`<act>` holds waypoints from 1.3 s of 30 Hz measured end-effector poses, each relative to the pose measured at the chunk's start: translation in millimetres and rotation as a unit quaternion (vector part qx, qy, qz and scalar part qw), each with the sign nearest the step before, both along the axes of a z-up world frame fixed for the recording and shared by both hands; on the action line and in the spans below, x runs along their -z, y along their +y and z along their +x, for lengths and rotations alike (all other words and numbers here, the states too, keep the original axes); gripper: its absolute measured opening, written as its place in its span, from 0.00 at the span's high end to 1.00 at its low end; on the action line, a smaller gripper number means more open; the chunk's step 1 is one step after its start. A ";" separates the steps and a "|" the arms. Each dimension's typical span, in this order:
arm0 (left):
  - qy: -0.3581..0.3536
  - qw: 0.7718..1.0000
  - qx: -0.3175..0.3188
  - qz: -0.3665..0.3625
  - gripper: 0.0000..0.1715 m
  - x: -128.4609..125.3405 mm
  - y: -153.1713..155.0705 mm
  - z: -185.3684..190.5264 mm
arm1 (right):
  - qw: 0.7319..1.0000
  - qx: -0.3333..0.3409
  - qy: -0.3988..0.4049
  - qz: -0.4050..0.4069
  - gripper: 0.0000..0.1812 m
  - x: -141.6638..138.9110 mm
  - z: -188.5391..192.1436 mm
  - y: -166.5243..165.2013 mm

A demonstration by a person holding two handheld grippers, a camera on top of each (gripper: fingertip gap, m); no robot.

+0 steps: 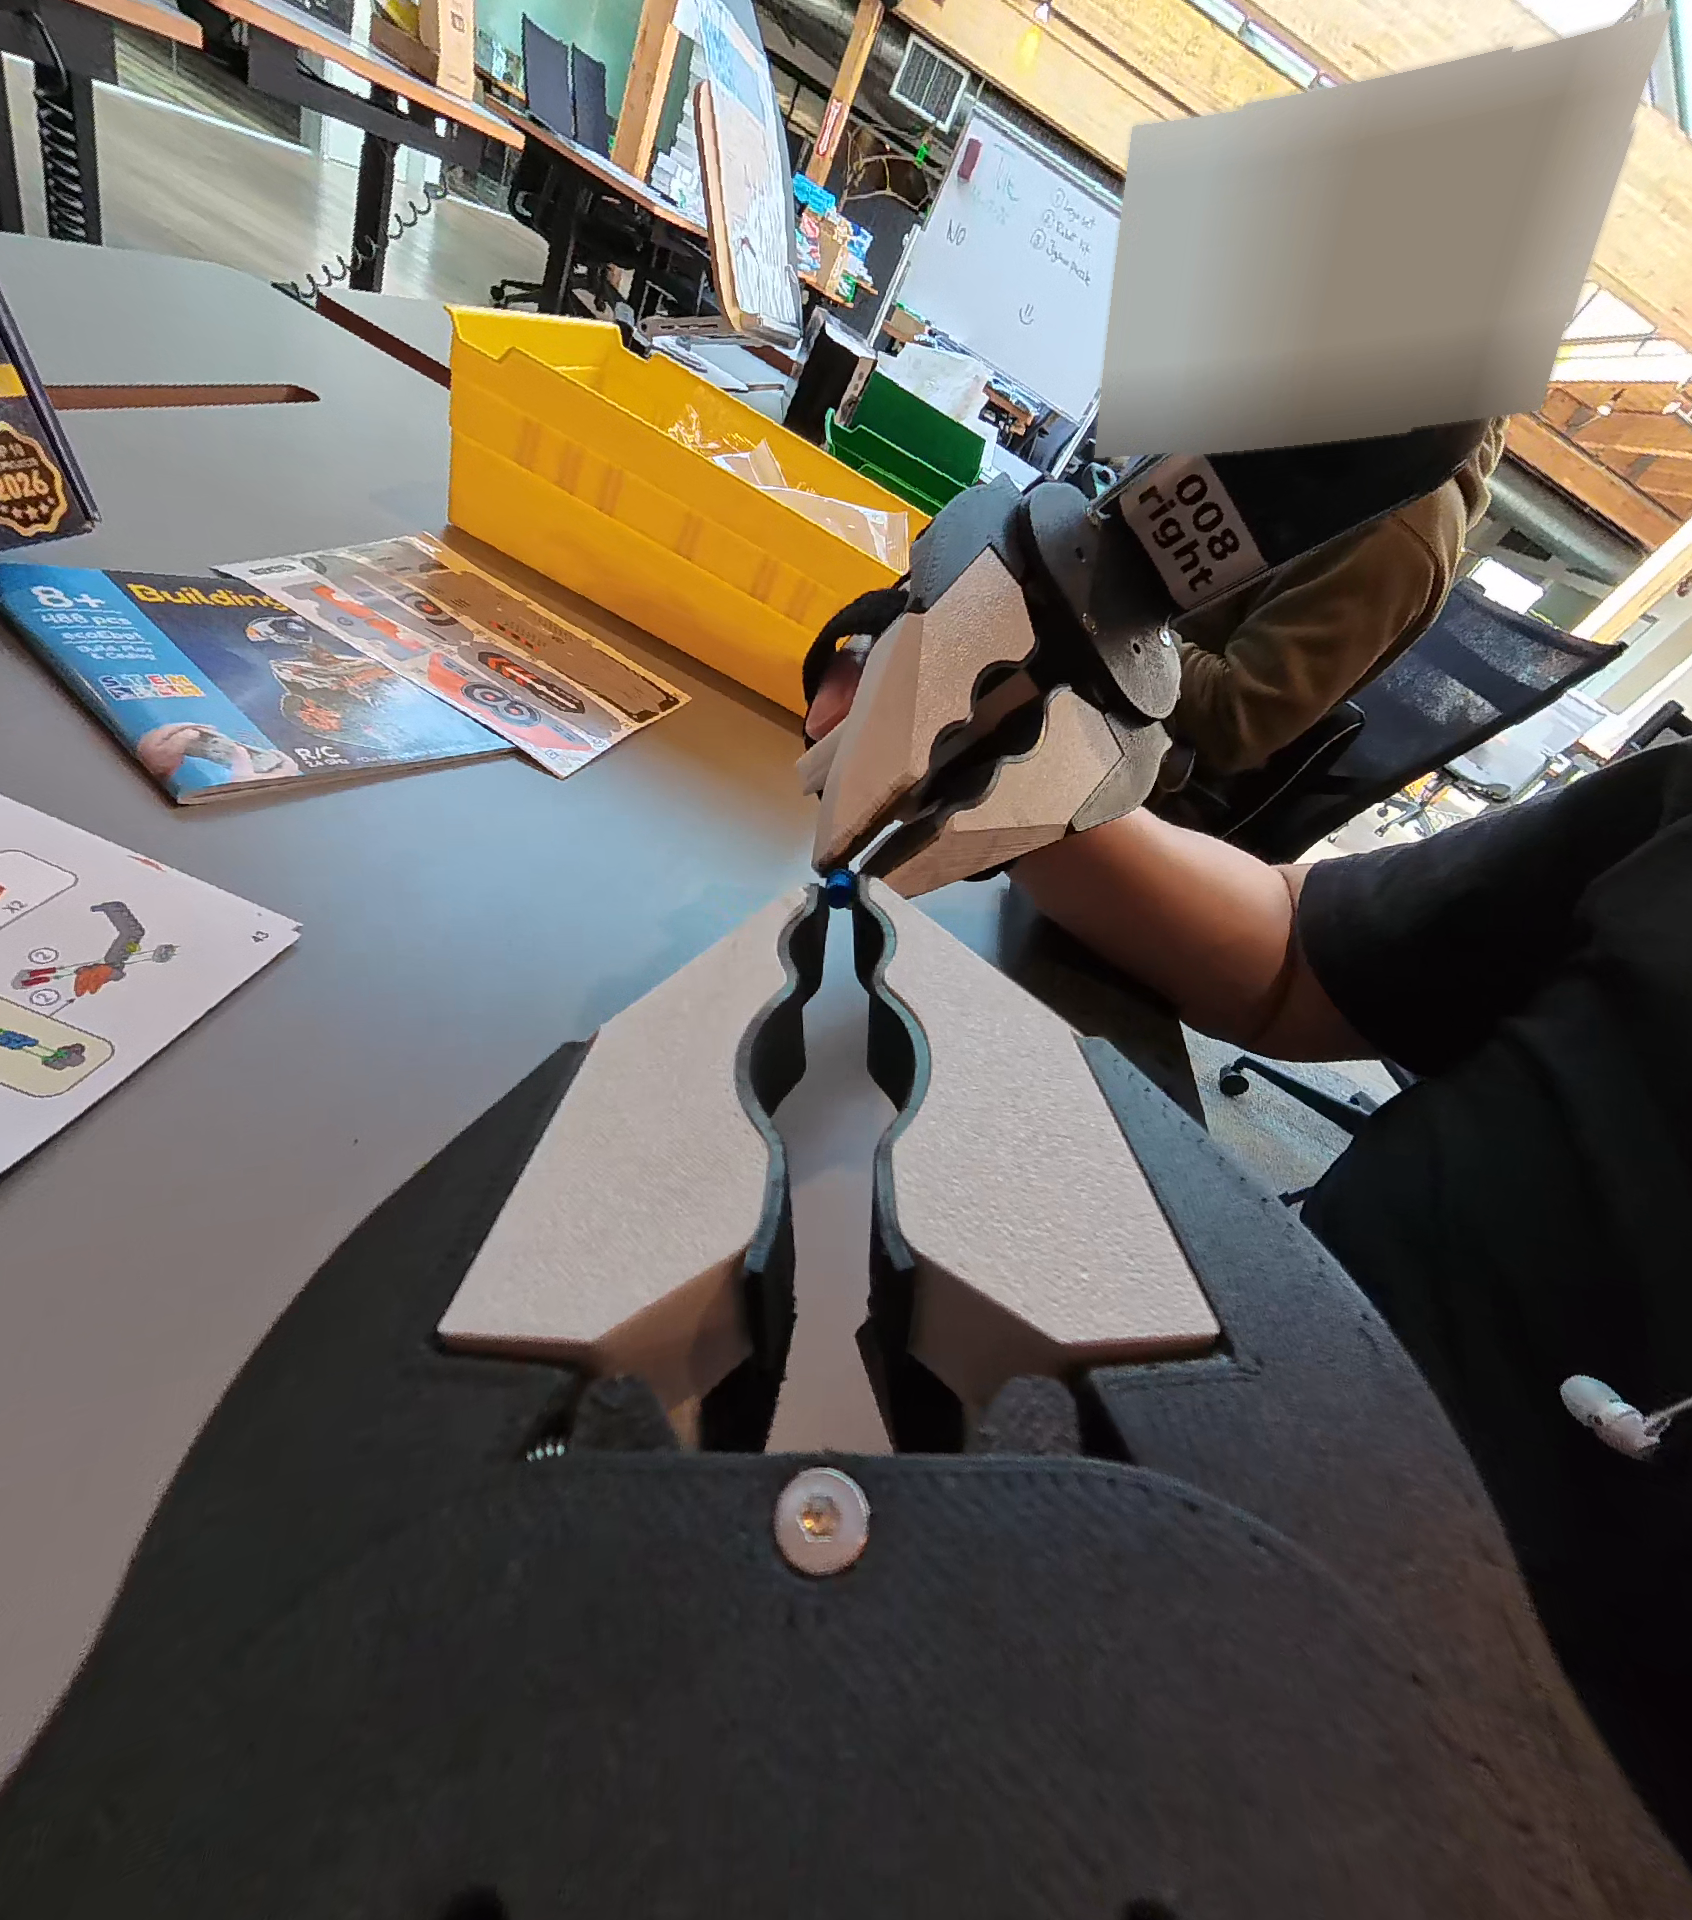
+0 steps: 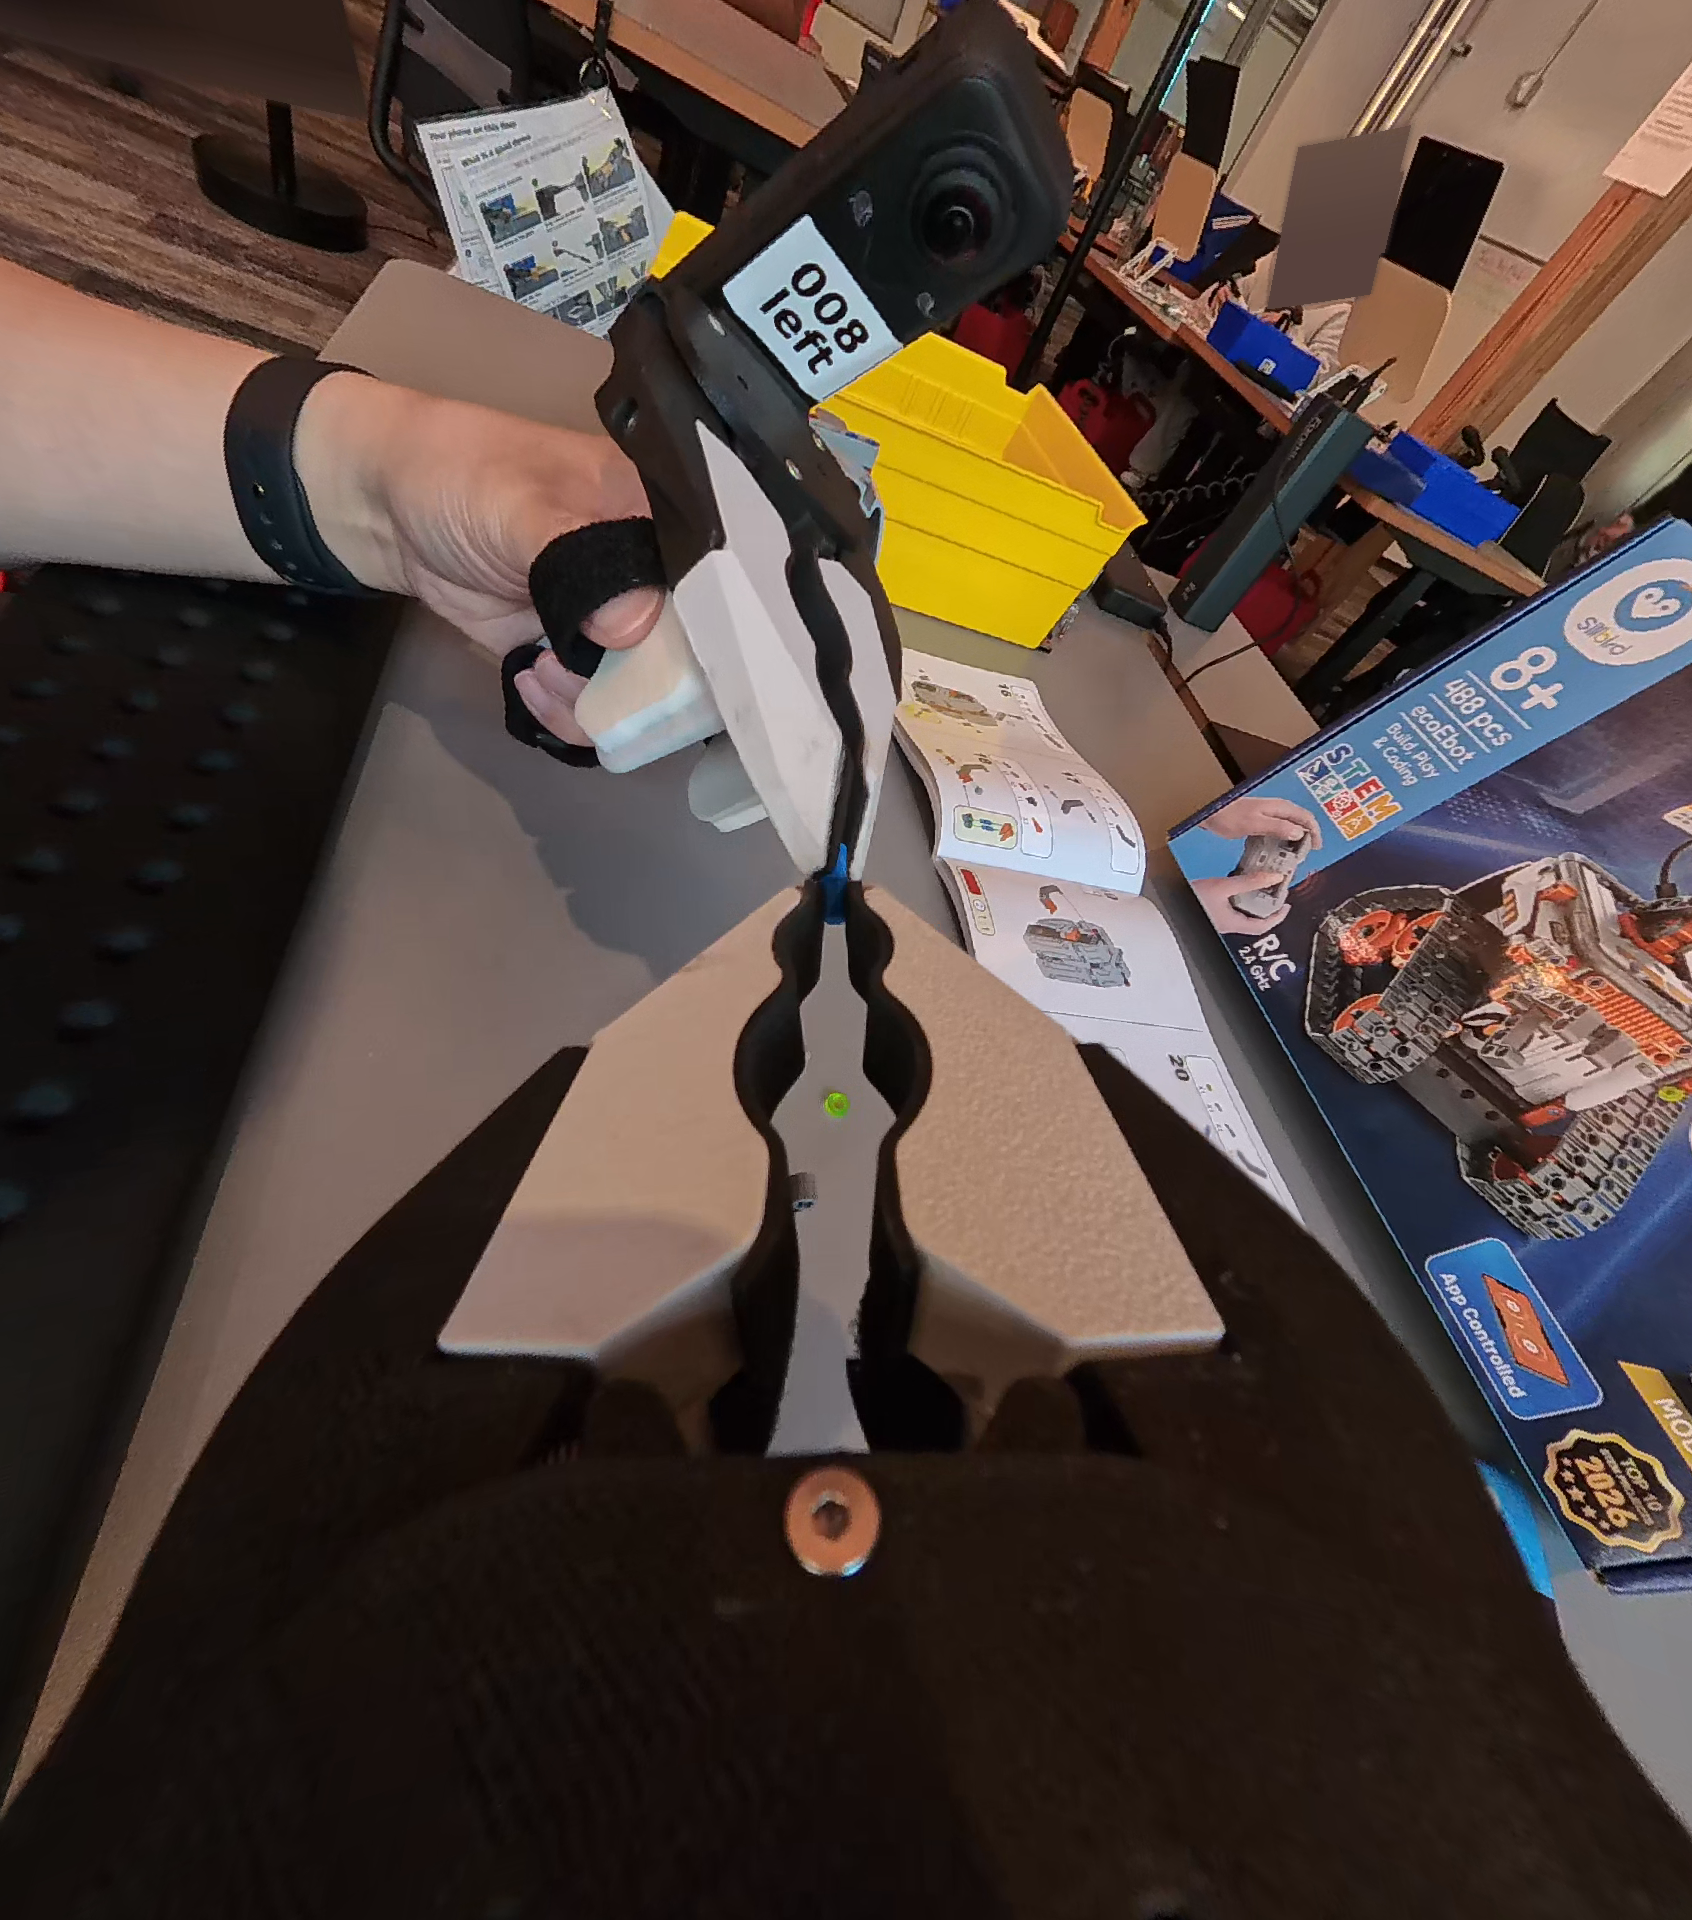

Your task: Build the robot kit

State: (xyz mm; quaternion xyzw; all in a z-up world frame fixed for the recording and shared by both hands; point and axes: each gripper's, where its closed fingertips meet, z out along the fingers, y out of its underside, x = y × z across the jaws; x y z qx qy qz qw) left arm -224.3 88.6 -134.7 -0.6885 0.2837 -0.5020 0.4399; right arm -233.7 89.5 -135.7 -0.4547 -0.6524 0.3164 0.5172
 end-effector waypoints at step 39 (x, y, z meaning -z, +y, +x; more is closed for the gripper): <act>0.018 0.996 -0.081 -0.010 0.99 7.6 23.6 -24.7 | 0.932 0.035 -0.142 -0.333 0.92 94.2 16.9 35.3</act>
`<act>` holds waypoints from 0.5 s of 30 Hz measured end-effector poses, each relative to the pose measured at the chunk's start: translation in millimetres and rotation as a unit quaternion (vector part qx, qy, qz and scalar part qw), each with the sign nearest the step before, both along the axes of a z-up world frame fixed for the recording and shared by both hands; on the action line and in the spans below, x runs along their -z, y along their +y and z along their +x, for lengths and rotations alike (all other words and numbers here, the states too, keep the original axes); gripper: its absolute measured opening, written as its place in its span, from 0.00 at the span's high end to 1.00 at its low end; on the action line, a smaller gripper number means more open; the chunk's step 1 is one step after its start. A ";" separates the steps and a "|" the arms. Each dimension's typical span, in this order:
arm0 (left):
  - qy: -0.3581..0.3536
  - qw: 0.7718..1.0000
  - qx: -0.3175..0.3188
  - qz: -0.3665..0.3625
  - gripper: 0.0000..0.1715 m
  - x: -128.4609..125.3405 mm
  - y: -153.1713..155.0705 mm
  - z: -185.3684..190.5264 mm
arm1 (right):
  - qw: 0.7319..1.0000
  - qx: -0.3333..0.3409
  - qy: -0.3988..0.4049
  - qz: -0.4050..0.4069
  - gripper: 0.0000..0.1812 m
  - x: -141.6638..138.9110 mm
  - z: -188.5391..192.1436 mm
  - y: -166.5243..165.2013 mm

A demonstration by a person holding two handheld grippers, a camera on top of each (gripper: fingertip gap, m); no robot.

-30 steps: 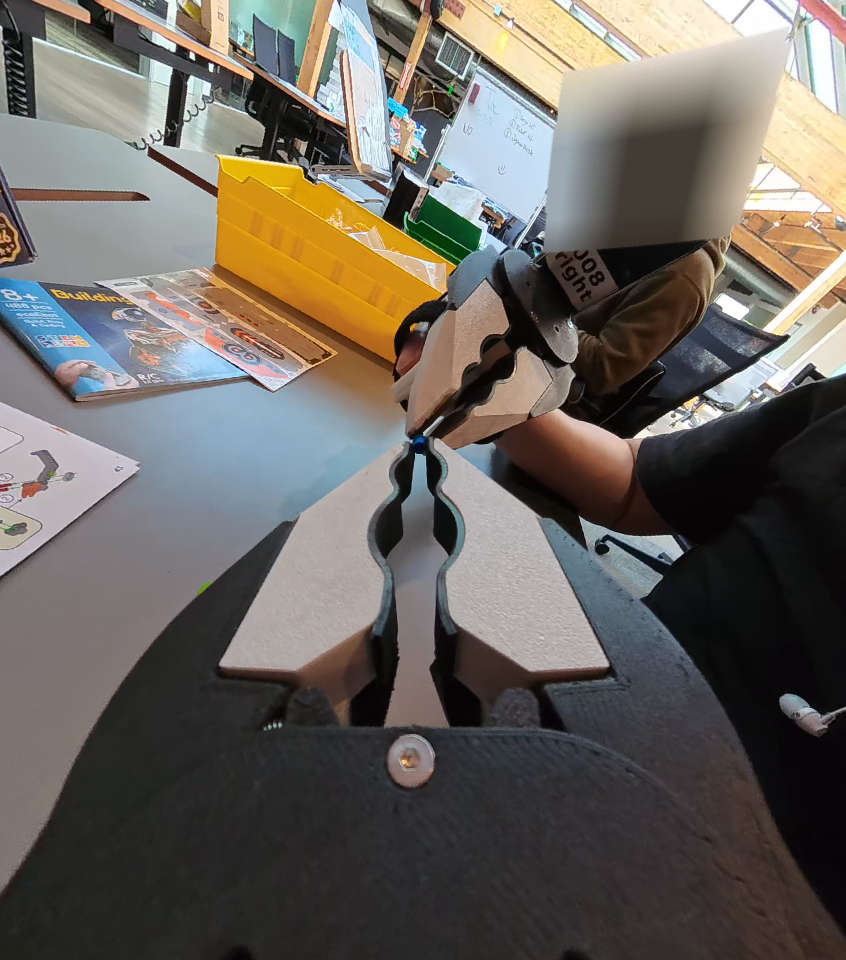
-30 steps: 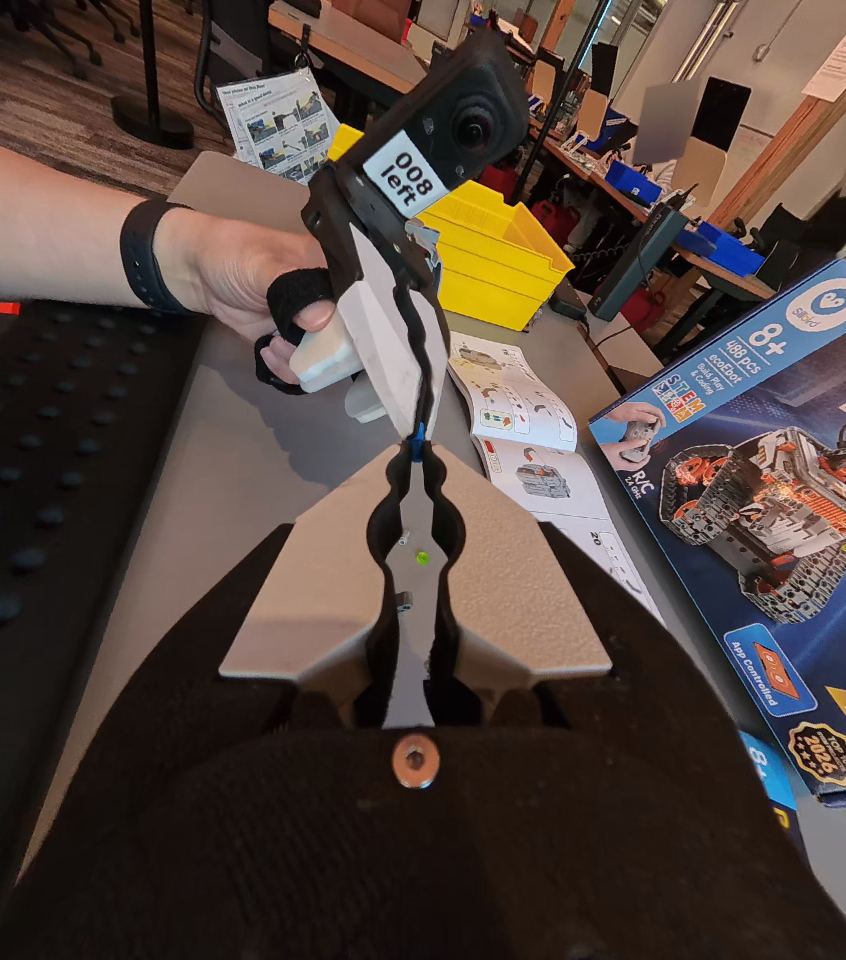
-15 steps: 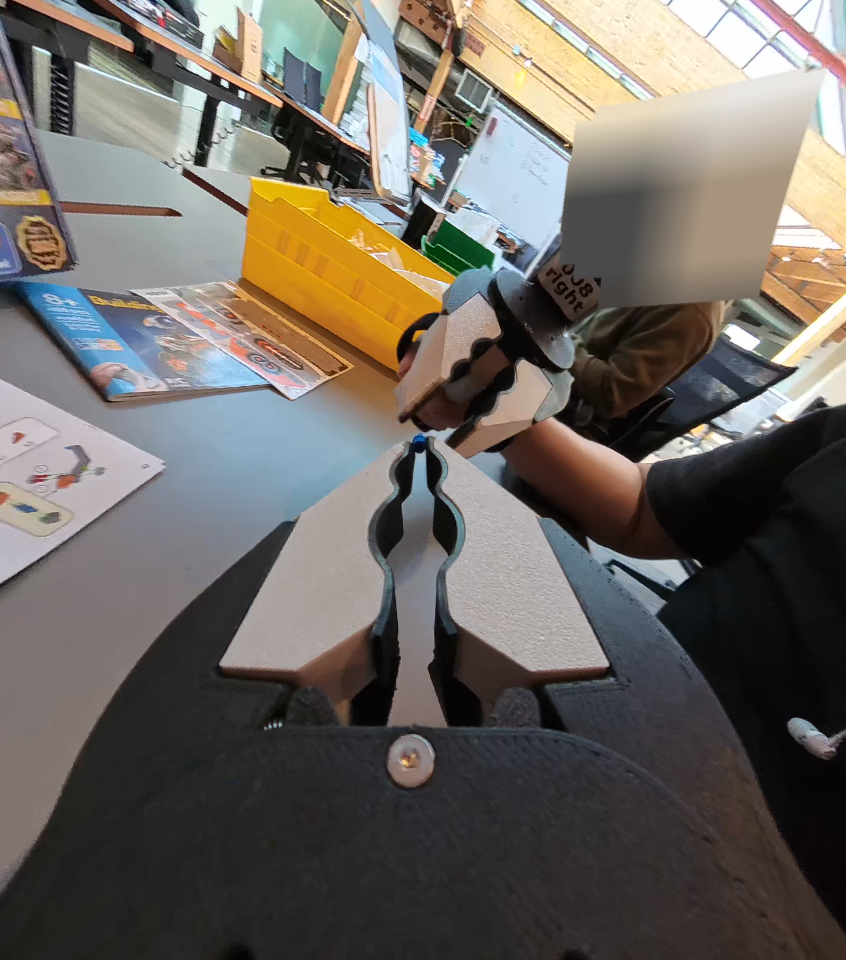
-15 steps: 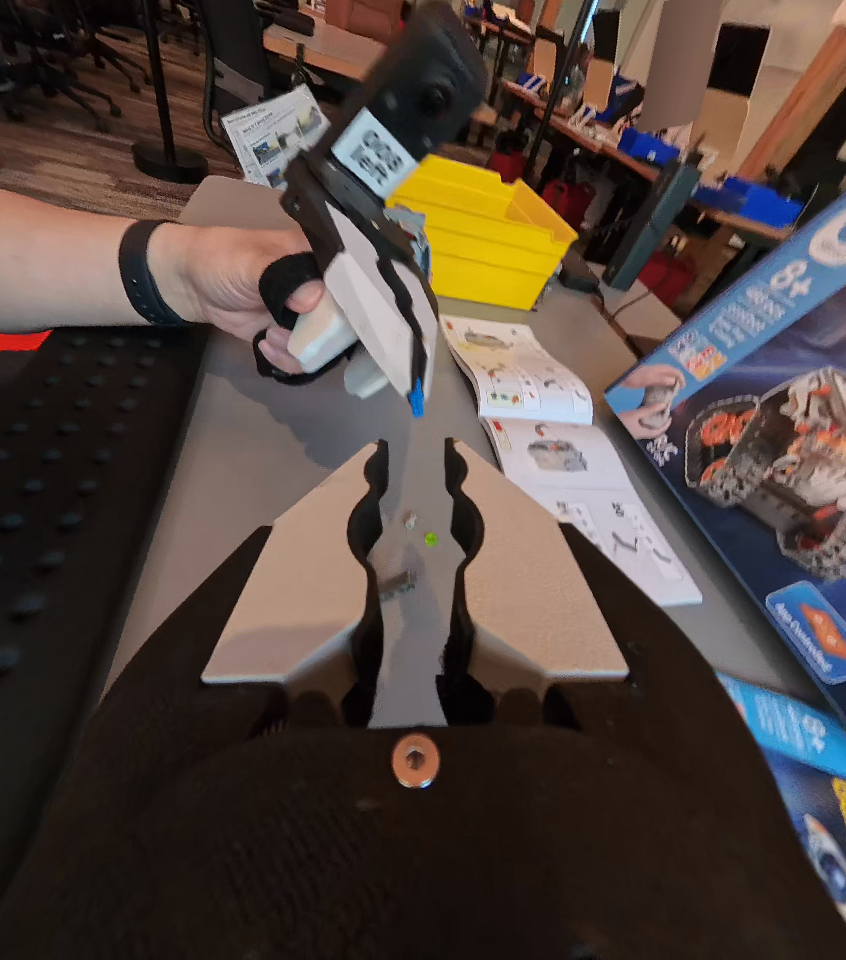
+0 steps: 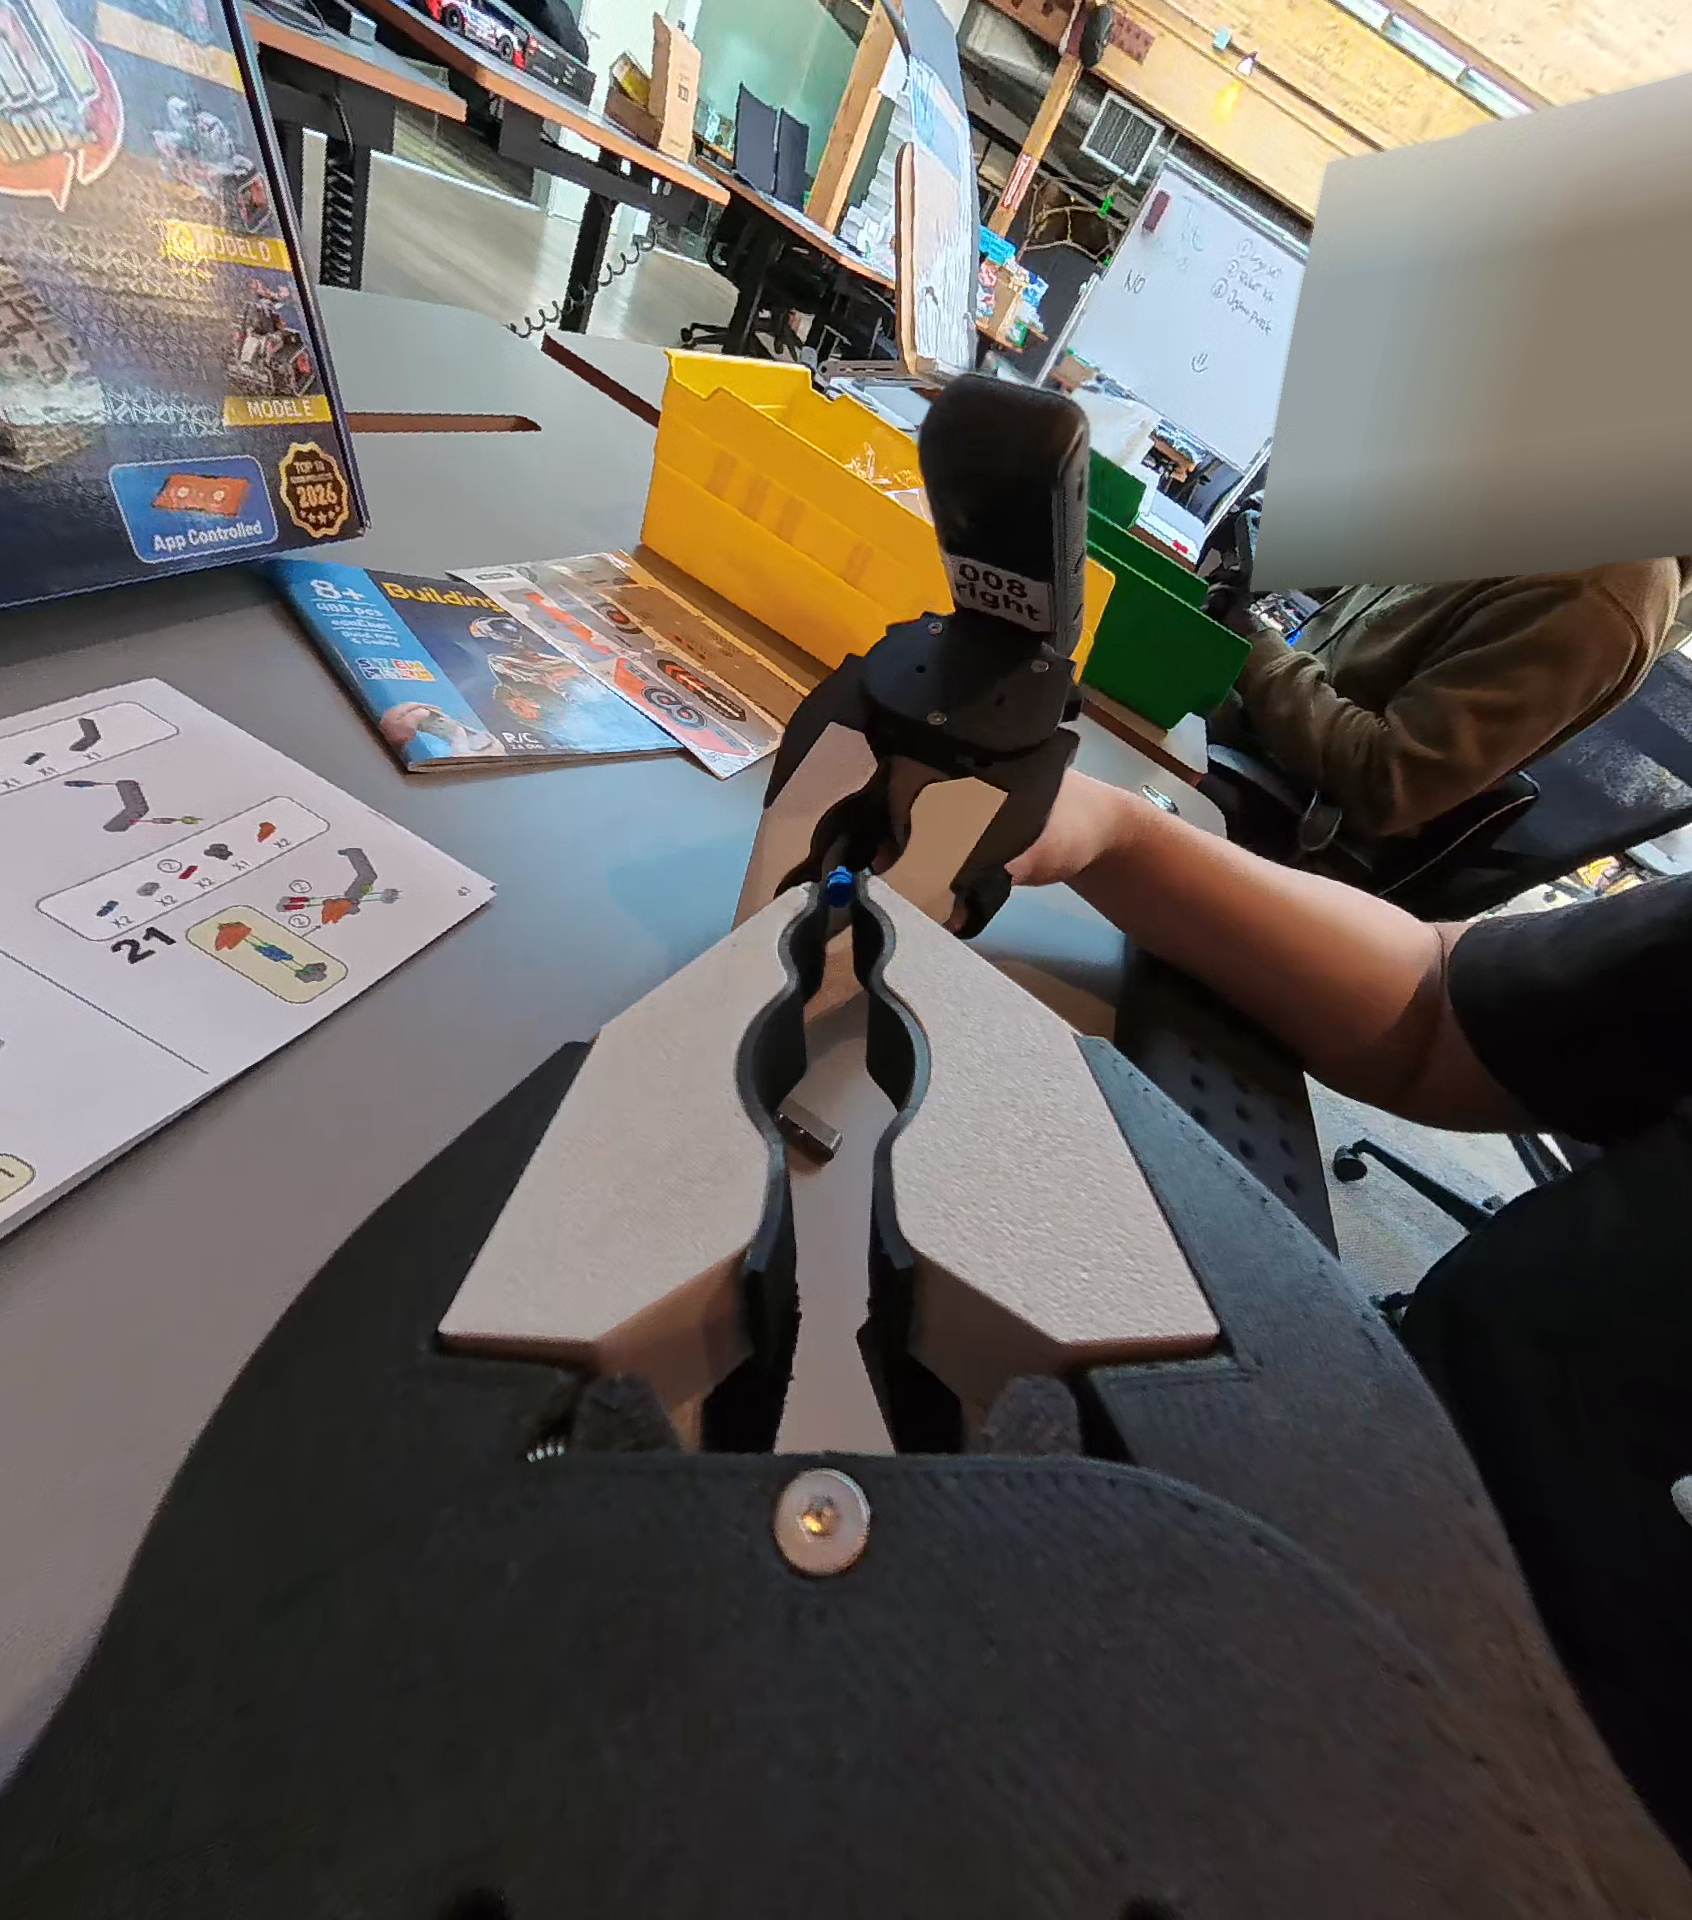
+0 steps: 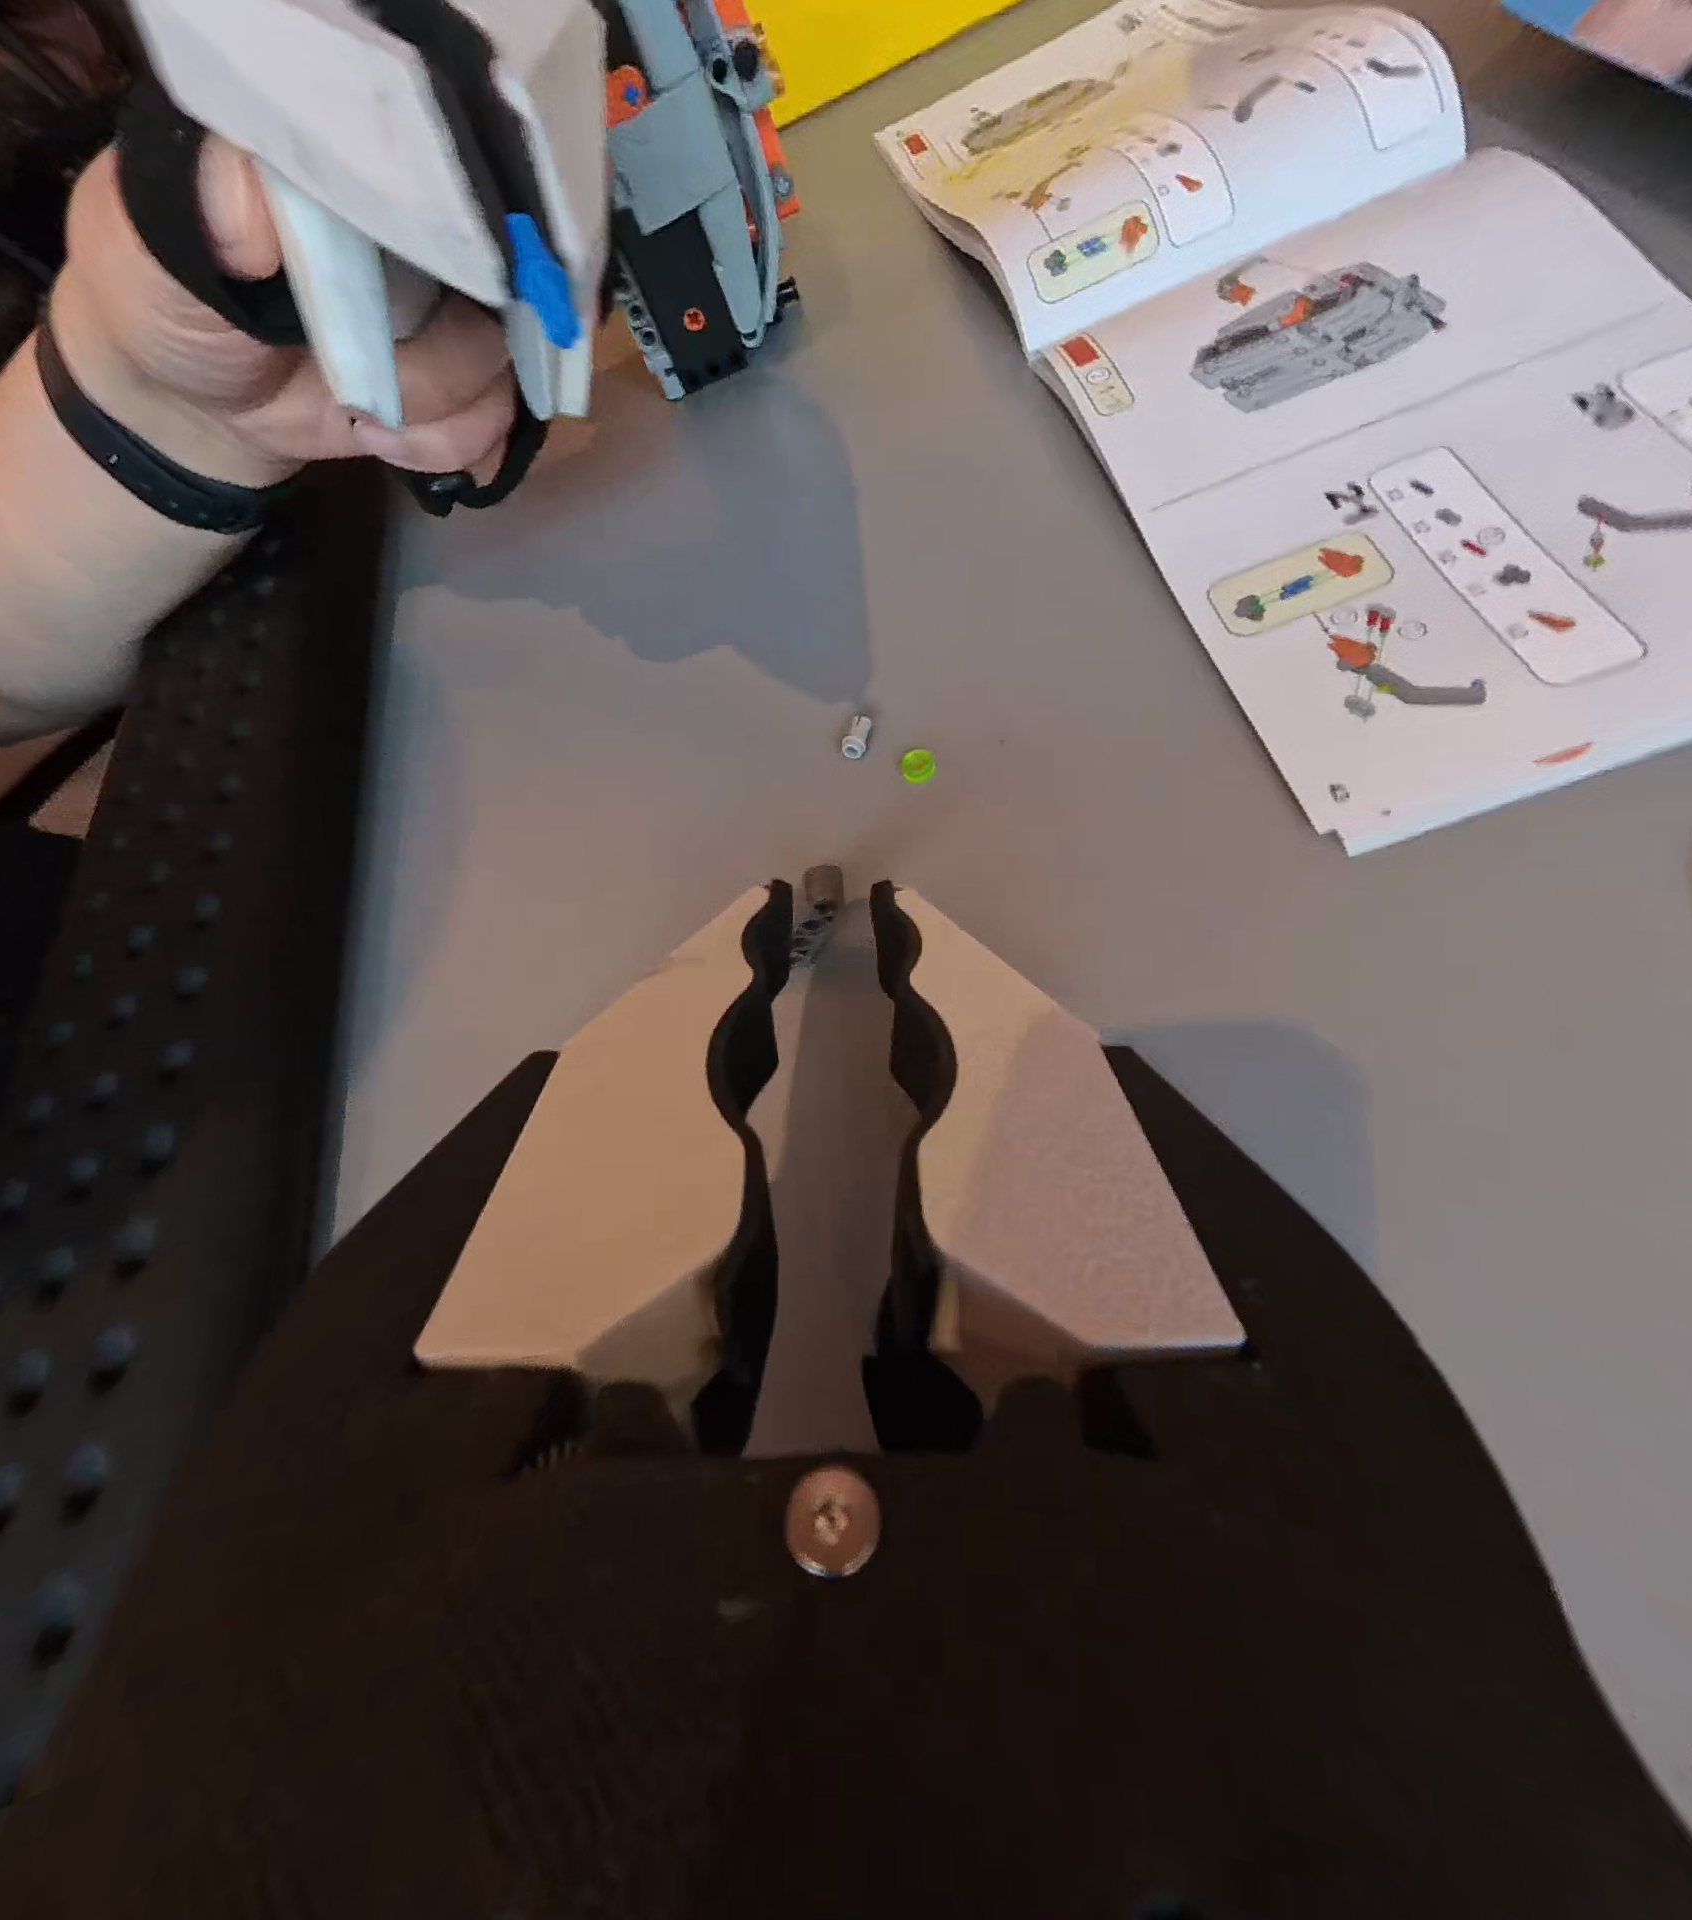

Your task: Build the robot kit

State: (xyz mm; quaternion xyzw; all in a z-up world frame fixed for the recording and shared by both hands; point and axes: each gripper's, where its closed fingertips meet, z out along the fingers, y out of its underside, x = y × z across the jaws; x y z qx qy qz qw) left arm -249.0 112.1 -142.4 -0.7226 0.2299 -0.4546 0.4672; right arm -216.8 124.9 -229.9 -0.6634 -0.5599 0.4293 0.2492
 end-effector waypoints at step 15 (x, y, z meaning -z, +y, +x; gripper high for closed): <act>-0.016 0.999 -0.009 -0.037 0.99 8.3 6.6 -6.7 | 0.982 0.041 0.002 -0.185 0.96 6.6 -0.6 -2.0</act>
